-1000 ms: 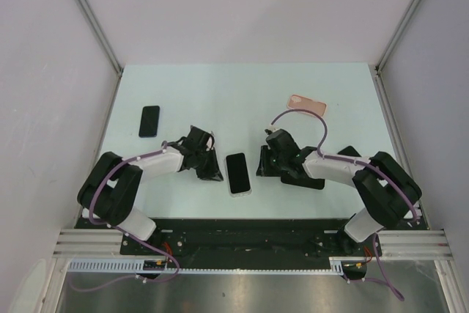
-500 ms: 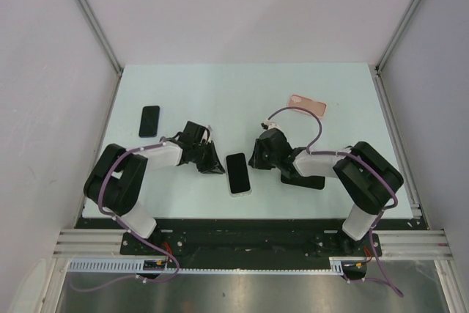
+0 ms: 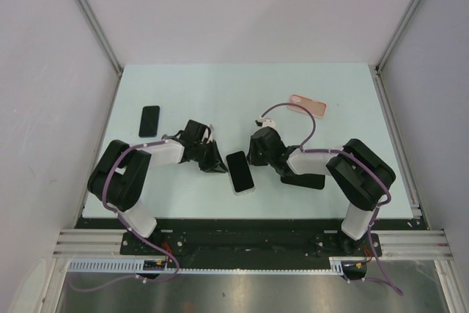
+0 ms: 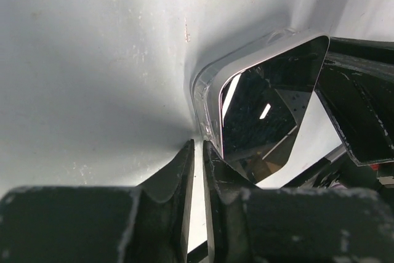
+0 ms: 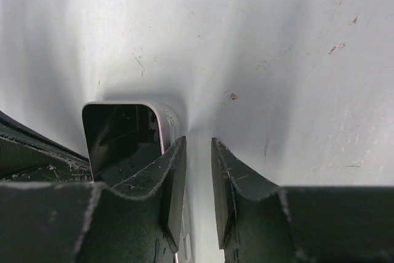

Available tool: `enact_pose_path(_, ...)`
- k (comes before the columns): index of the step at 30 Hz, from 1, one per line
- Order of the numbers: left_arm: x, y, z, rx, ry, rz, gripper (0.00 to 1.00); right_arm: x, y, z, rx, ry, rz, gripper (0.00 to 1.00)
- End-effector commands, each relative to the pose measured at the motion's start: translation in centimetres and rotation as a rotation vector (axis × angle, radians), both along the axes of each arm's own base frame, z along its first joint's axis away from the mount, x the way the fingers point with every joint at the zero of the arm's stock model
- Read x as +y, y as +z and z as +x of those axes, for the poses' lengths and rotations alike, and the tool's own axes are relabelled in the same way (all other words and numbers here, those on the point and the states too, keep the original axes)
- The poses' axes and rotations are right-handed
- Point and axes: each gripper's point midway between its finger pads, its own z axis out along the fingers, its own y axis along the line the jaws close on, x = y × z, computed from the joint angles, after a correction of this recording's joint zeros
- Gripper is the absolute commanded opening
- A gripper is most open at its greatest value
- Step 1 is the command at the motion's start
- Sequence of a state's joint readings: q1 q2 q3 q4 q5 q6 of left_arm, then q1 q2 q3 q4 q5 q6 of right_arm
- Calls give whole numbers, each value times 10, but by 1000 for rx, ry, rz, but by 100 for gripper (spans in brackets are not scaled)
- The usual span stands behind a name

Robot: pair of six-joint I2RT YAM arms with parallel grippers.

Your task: Put the phone into the phone case

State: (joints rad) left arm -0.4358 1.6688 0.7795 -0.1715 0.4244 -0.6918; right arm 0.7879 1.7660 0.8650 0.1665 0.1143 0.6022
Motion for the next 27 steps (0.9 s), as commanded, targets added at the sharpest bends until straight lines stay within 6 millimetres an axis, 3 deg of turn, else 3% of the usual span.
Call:
enact_pose_path(1, 4, 0, 9, -32, 16, 59, 20, 9, -1, -5, 59, 12, 30, 30)
enact_pose_path(6, 13, 17, 11, -65, 38, 100, 30, -8, 16, 2, 109, 6, 89, 31)
enact_pose_path(8, 17, 25, 20, -89, 58, 117, 39, -10, 30, 4, 97, 26, 116, 32)
enact_pose_path(10, 21, 36, 35, -113, 84, 134, 40, -18, 34, 2, 112, 40, 113, 31)
enact_pose_path(12, 22, 43, 45, -122, 86, 134, 38, -31, 38, -5, 122, 32, 65, 29)
enact_pose_path(13, 19, 58, 62, -156, 96, 116, 34, -35, 39, -7, 112, 43, 38, 25)
enact_pose_path(15, 18, 61, 74, -163, 81, 124, 28, -43, 46, -14, 96, 47, -4, 19)
enact_pose_path(16, 11, 75, 88, -202, 72, 100, 21, -44, 49, -18, 86, 59, -18, 13)
enact_pose_path(19, -1, 83, 108, -231, 38, 79, 10, -44, 59, -39, 60, 107, -56, 2)
enact_pose_path(20, -5, 83, 112, -231, 27, 71, 8, -44, 60, -45, 46, 109, -79, 1)
enact_pose_path(21, -5, 71, 114, -204, 11, 87, 6, -49, 59, -51, 49, 107, -103, 1)
enact_pose_path(23, -11, 73, 125, -211, -10, 84, 1, -53, 68, -63, 26, 119, -108, 0)
enact_pose_path(24, -12, 60, 124, -180, -31, 99, 0, -54, 69, -72, 19, 136, -125, 0)
enact_pose_path(25, -16, 61, 127, -183, -43, 89, 0, -54, 78, -77, -3, 143, -103, 1)
enact_pose_path(27, -21, 54, 125, -171, -65, 73, 0, -54, 74, -94, 14, 177, -78, 1)
